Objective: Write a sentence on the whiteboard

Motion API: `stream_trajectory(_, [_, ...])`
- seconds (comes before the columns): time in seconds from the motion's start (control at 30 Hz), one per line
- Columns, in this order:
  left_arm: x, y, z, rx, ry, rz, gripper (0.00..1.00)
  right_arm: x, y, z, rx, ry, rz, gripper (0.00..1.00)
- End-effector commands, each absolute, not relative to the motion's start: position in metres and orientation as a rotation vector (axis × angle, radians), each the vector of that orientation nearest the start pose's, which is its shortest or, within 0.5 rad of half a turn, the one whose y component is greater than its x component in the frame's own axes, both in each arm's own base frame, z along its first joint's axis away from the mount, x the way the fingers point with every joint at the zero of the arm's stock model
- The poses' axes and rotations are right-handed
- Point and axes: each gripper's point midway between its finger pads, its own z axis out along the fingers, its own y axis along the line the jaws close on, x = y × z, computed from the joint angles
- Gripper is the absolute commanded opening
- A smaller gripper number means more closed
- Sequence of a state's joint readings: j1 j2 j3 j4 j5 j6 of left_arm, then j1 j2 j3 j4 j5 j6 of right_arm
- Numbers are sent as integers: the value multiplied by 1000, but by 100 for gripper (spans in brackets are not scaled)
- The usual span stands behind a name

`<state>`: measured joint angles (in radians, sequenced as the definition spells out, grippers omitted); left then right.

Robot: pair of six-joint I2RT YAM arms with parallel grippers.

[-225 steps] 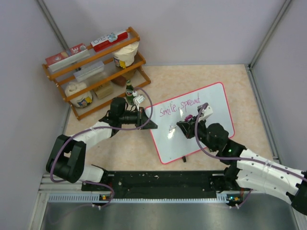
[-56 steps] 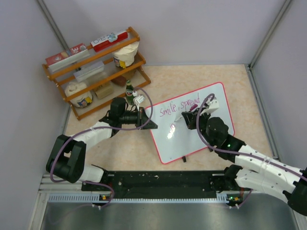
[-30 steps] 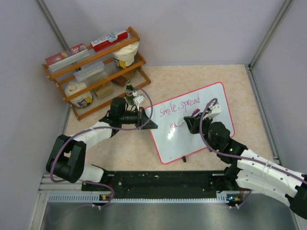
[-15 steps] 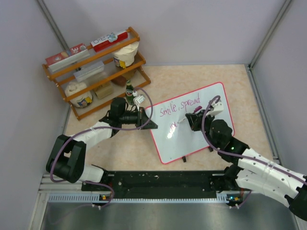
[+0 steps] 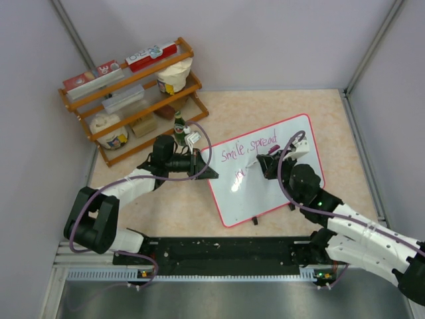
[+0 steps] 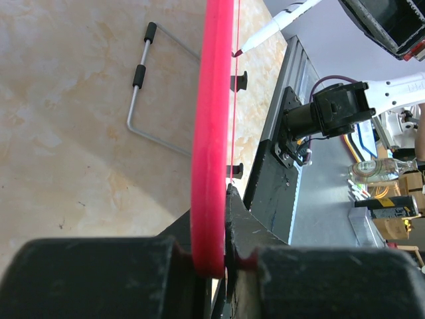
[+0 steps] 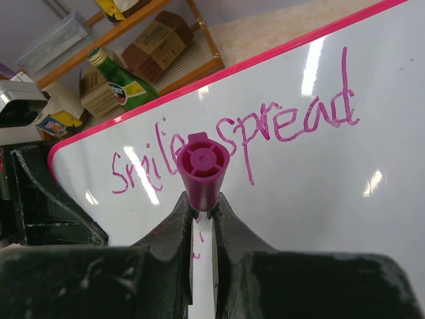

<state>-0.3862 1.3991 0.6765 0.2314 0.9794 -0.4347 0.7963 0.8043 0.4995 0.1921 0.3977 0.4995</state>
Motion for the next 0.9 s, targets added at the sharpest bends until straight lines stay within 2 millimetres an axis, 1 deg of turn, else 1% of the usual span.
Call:
stream_trajectory(0.0, [222, -252, 79, 754, 2196, -1272, 0, 271, 199, 251, 87, 1638, 672, 0])
stream_trajectory(0.13, [222, -252, 79, 753, 2198, -1273, 0, 271, 200, 243, 70, 1670, 655, 0])
stream_trajectory(0.37, [223, -252, 79, 753, 2196, -1273, 0, 264, 197, 215, 46, 1745, 629, 0])
stream_trajectory(0.5, [222, -252, 78, 753, 2200, -1273, 0, 260, 194, 204, 39, 1771, 623, 0])
stream_trajectory(0.87, [222, -252, 79, 753, 2198, -1273, 0, 250, 191, 185, 37, 1814, 631, 0])
